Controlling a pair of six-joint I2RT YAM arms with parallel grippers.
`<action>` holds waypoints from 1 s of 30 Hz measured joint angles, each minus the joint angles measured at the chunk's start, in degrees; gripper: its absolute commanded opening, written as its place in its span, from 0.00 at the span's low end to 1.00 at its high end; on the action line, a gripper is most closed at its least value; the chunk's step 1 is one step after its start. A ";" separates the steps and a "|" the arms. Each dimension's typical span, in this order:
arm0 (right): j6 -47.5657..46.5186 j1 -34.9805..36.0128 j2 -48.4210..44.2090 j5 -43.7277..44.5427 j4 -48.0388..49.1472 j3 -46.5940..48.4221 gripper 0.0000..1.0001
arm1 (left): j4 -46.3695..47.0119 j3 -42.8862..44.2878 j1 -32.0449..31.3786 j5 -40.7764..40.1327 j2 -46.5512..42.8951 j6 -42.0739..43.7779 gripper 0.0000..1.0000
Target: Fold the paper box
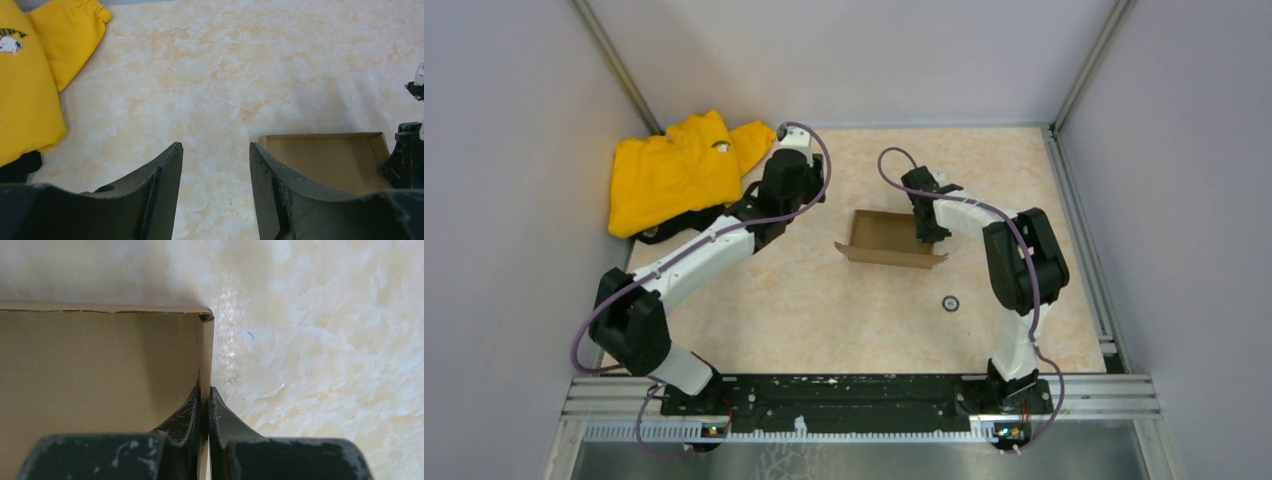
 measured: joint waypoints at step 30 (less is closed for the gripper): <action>65.85 13.22 4.61 -2.49 -28.11 10.47 0.43 | -12.00 -8.68 -0.20 3.06 -14.19 -10.71 0.56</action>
